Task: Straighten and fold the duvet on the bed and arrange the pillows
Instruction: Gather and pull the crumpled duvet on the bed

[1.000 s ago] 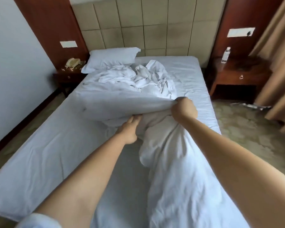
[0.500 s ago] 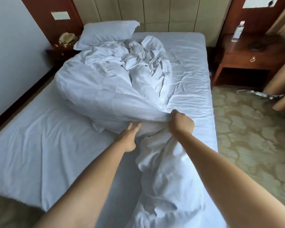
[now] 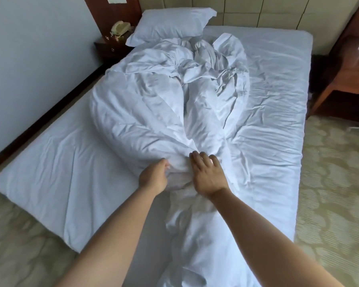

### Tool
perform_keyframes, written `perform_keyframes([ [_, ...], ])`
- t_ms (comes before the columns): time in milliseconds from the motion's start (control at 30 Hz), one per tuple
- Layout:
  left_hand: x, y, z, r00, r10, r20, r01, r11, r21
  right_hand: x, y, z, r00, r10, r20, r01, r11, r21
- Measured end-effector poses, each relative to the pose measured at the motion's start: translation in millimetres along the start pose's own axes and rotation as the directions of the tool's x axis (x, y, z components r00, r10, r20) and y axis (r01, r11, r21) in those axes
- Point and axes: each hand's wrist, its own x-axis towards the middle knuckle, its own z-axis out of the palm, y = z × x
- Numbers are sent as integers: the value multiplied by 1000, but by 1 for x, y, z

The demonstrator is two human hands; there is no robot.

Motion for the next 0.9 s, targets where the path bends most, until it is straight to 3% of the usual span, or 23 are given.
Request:
perform_keyframes([
  [133,31,-37,-24,997,-62,-46,60,997,-40,43,-31,0,986,-88,144,88,996,11],
  [233,56,-63,-36,998,-34,-61,27,994,-106,73,-56,3,970,-63,233,60,998,18],
  [333,78,-86,-44,996,-14,-85,4,992,-122,105,-81,12,944,-140,298,134,990,42],
  [600,118,-160,-59,974,-113,-199,86,987,-138,170,-146,36,903,-40,428,58,998,-30],
  [767,123,-168,-75,972,-169,-166,174,985,16,207,-146,17,968,-236,81,233,972,43],
  [833,125,-160,-85,974,-187,-127,191,982,14,227,-123,-13,985,-172,-16,172,985,14],
  [900,129,-143,-96,982,-171,-81,169,985,-26,243,-91,-55,999,-11,-46,10,1000,-28],
])
